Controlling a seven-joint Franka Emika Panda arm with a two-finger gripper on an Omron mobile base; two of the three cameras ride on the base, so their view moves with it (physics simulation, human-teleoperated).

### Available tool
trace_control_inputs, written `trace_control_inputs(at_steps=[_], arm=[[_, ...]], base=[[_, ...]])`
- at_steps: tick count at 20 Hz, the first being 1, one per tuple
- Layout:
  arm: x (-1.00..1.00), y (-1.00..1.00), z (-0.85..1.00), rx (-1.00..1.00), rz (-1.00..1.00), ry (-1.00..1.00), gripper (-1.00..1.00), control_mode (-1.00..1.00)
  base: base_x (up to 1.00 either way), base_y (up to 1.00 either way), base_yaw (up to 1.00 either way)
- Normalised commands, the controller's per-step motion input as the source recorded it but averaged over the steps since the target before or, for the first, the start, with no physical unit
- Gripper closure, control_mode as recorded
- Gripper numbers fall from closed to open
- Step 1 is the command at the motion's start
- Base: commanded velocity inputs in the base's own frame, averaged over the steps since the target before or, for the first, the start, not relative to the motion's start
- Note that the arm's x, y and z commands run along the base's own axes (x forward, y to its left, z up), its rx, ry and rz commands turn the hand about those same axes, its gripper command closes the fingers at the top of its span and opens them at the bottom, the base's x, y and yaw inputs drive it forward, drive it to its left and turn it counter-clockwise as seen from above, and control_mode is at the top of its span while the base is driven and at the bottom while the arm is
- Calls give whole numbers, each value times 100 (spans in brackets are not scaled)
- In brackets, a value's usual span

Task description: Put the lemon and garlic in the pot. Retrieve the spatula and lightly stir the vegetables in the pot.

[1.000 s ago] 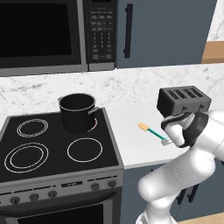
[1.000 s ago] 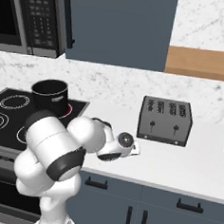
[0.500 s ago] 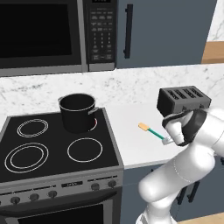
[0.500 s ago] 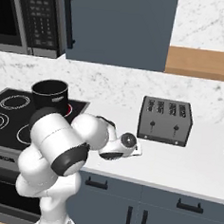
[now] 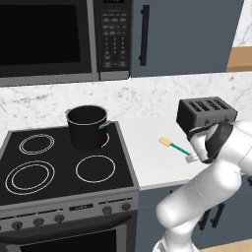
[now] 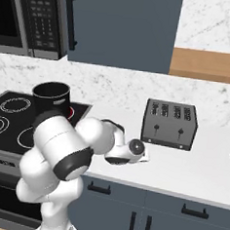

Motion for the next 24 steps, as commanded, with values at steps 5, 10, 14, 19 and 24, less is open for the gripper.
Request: trace_control_inputs(at_steps=[5, 10, 14, 19, 24], arm=[[-58, 13, 40, 0, 0, -13, 100, -100], [-24, 25, 98, 0, 0, -6, 100, -100], [-13, 34, 100, 1, 0, 14, 100, -100], [-24, 53, 100, 0, 0, 35, 100, -100], [-59, 63, 100, 0, -1, 20, 100, -100]], base=[[0, 0, 0], [0, 0, 0], [0, 0, 0], [0, 0, 0], [0, 0, 0]])
